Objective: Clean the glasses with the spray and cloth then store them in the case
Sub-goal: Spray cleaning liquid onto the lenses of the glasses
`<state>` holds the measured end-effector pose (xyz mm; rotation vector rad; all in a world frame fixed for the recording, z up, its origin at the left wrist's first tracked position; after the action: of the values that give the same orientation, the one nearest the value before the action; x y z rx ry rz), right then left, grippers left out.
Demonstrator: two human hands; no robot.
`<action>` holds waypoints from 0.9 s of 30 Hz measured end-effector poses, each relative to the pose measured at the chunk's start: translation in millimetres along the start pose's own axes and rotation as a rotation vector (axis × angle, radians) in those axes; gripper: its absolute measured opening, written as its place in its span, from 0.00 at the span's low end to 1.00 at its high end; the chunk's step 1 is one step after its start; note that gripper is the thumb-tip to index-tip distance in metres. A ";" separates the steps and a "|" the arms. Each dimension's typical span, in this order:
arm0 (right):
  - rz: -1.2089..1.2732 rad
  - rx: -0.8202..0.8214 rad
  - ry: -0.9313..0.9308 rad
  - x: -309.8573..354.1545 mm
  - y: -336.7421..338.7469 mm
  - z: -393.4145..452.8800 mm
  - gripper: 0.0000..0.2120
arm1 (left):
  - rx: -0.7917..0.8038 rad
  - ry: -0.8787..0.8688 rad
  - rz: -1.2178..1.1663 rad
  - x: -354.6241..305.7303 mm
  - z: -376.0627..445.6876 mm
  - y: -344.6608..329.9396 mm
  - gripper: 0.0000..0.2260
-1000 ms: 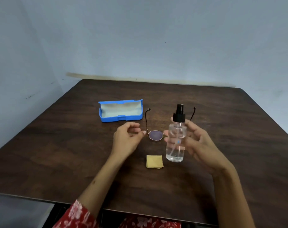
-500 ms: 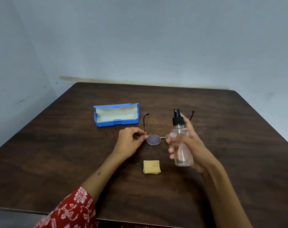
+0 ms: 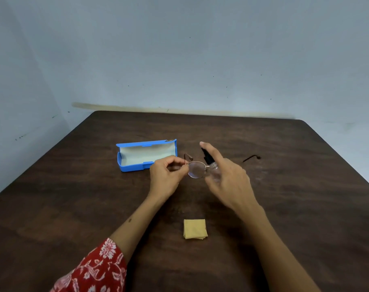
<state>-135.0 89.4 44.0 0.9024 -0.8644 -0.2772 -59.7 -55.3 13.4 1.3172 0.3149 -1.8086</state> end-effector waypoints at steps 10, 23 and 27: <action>-0.166 0.040 -0.017 6.0 -22.8 -6.7 0.35 | -0.140 0.006 0.029 4.1 0.3 15.8 0.05; -0.217 0.025 -0.077 6.6 -22.3 -9.3 0.32 | -0.187 -0.039 -0.020 3.5 2.3 20.6 0.04; -0.171 0.010 -0.073 9.0 -17.1 -11.5 0.38 | -0.197 -0.061 -0.021 1.2 2.0 22.6 0.02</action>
<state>-118.3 80.6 31.9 0.9821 -0.8579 -0.4566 -44.2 -70.8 19.2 1.1233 0.4628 -1.7821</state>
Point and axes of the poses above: each hand's wrist, its own z-axis towards the middle knuckle, its own y-axis out of the back of the hand, x = y × z, the point moved 7 cm from there along z, towards the middle knuckle, and after that the axes turned 12 degrees about -y, right-handed, at the moved point
